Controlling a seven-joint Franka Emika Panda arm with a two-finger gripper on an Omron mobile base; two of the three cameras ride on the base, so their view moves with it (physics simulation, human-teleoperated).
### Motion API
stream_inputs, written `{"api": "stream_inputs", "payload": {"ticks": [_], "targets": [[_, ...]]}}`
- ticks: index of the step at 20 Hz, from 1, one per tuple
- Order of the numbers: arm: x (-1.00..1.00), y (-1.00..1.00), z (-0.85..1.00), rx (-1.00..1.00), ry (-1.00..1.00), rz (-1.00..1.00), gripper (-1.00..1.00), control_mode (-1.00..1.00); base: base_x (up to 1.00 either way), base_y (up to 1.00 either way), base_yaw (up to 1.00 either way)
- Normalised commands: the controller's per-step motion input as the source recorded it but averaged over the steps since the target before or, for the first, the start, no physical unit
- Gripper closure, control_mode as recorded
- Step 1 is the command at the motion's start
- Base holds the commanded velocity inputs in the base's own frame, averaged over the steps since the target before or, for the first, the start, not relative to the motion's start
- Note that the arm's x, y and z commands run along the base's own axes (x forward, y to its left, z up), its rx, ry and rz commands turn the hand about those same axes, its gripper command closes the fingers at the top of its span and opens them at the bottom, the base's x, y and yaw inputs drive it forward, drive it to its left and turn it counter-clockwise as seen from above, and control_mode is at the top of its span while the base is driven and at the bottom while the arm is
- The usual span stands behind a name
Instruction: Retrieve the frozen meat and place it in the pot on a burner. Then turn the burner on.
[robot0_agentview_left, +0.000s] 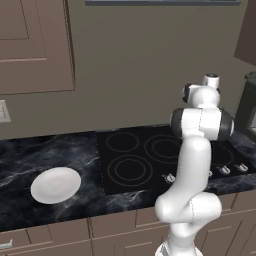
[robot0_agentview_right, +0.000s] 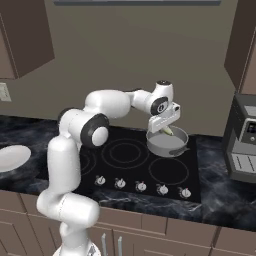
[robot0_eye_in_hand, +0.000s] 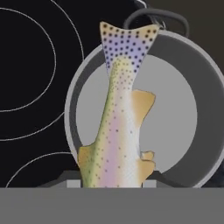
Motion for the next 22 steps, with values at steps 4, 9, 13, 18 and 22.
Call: {"api": "stream_inputs", "payload": {"ticks": [4,9,13,18,22], "targets": [[0.32,-0.22,-0.4,0.02,0.03,0.1,1.0,-1.0,0.0,0.0,0.0],[0.26,-0.25,-0.38,0.02,0.05,0.08,1.0,-1.0,0.0,0.0,0.0],[0.14,-0.24,-0.29,0.0,0.06,0.04,1.0,-1.0,0.0,0.0,0.0],[0.17,0.0,-0.14,0.02,0.01,0.06,1.0,-1.0,0.0,0.0,0.0],[0.29,0.0,-0.08,0.02,0.0,0.07,1.0,-1.0,0.0,0.0,0.0]]}}
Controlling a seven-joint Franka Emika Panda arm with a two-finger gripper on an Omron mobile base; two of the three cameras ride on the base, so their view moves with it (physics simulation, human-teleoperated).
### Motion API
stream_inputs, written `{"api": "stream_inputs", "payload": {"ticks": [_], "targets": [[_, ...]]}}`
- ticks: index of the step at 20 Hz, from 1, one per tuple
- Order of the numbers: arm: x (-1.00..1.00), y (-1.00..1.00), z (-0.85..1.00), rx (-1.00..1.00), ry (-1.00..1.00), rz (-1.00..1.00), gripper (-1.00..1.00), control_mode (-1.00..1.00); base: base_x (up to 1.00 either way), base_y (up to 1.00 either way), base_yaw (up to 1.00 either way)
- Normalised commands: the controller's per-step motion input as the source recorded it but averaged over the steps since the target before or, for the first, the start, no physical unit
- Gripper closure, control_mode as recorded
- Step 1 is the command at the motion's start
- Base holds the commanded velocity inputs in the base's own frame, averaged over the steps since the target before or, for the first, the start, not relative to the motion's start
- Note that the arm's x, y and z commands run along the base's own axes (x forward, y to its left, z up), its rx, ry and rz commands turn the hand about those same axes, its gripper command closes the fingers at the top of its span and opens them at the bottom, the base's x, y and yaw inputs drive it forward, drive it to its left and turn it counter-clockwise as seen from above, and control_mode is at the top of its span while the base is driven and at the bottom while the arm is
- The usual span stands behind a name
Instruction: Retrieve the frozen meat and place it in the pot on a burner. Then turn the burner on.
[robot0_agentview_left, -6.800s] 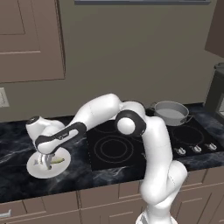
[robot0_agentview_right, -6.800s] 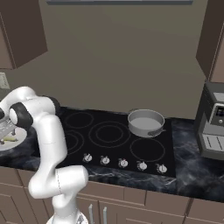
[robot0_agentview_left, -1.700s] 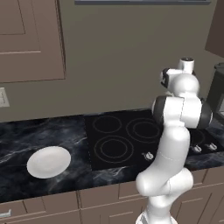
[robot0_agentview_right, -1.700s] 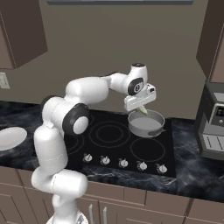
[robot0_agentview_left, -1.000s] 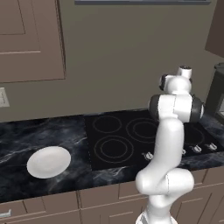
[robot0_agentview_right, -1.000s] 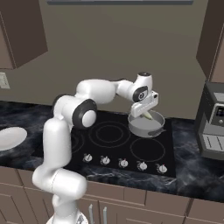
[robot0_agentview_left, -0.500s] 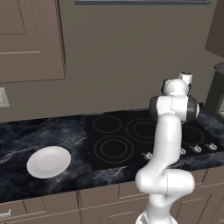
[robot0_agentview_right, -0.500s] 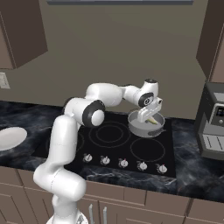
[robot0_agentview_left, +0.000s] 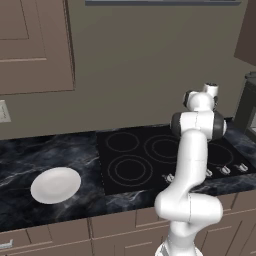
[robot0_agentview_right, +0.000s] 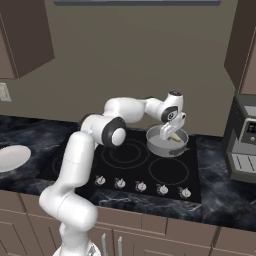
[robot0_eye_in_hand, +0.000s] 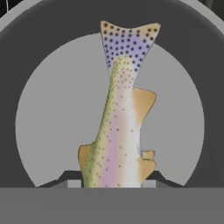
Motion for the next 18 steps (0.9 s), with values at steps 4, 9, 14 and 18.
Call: {"api": "stream_inputs", "payload": {"ticks": [4,9,14,18], "targets": [[0.24,0.0,-0.16,0.0,0.0,0.07,1.0,-1.0,0.0,0.0,0.0],[0.23,0.0,-0.11,0.03,0.0,0.07,1.0,-1.0,0.0,0.0,0.0],[0.14,0.0,-0.17,0.04,0.0,0.07,1.0,-1.0,0.0,0.0,0.0],[0.09,0.0,-0.2,0.07,0.0,0.06,-1.0,-1.0,0.0,0.0,0.0]]}}
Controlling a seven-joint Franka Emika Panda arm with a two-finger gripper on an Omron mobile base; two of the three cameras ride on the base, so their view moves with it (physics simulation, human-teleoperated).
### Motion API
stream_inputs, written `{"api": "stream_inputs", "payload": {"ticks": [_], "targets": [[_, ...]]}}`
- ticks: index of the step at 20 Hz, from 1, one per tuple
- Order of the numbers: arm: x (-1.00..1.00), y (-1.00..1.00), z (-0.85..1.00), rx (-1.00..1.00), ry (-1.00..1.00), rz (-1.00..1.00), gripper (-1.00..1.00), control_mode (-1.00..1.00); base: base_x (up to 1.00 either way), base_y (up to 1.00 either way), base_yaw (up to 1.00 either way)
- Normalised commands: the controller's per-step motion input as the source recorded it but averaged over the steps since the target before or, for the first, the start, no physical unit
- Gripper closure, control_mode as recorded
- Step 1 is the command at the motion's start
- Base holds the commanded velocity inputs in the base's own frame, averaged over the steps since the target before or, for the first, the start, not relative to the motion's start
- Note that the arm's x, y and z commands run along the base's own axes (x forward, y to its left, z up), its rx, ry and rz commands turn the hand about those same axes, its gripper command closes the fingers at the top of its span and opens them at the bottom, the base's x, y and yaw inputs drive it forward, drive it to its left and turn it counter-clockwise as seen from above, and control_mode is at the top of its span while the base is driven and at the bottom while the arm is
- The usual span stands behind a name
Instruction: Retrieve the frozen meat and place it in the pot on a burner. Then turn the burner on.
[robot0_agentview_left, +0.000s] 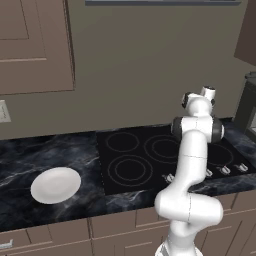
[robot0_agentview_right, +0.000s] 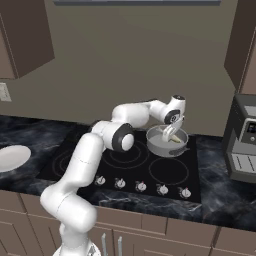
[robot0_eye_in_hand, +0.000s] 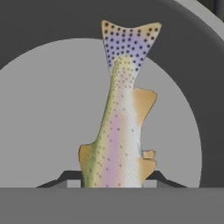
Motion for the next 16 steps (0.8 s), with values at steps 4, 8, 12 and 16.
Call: {"api": "stream_inputs", "payload": {"ticks": [4,8,12,16], "targets": [[0.02,0.0,-0.04,0.02,0.0,0.03,-1.0,-1.0,0.0,0.0,0.0],[0.0,0.0,0.0,0.0,0.0,0.0,-1.0,-1.0,0.0,0.0,0.0],[0.0,0.01,0.07,-0.01,0.03,0.0,-1.0,-1.0,0.0,0.0,0.0],[-0.23,0.14,0.69,0.0,0.0,0.0,-1.0,-1.0,0.0,0.0,0.0]]}}
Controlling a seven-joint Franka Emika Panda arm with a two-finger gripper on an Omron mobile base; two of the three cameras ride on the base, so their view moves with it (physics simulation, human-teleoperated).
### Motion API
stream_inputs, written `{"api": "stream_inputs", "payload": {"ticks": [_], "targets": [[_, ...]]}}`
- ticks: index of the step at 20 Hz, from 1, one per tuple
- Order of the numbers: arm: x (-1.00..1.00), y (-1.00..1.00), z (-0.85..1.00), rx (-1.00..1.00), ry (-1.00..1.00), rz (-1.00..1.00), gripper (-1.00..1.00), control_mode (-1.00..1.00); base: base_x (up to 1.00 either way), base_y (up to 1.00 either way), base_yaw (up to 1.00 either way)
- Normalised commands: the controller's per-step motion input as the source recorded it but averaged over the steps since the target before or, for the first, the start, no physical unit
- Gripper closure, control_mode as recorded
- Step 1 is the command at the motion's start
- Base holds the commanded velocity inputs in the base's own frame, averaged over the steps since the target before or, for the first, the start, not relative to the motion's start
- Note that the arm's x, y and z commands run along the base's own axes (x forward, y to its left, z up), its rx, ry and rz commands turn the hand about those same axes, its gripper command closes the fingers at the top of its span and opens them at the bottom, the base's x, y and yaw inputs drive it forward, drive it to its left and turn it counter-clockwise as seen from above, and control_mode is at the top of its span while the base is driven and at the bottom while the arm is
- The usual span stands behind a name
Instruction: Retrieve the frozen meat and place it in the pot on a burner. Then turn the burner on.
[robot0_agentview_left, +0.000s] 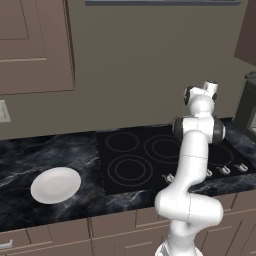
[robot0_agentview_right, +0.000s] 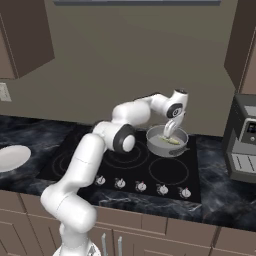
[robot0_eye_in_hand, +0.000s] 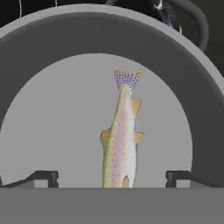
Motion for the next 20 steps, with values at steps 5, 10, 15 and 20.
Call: {"api": "stream_inputs", "payload": {"ticks": [5,10,15,20], "targets": [[-0.62,0.47,0.89,-0.05,0.0,-0.02,-1.0,-1.0,0.0,0.0,0.0],[-1.0,0.56,0.47,-0.17,0.0,0.0,-1.0,-1.0,0.0,0.0,0.0],[-0.99,0.31,0.02,-0.15,0.09,-0.02,-1.0,-1.0,0.0,0.0,0.0],[-0.75,-0.23,-0.04,-0.02,0.06,-0.29,-1.0,-1.0,0.0,0.0,0.0]]}}
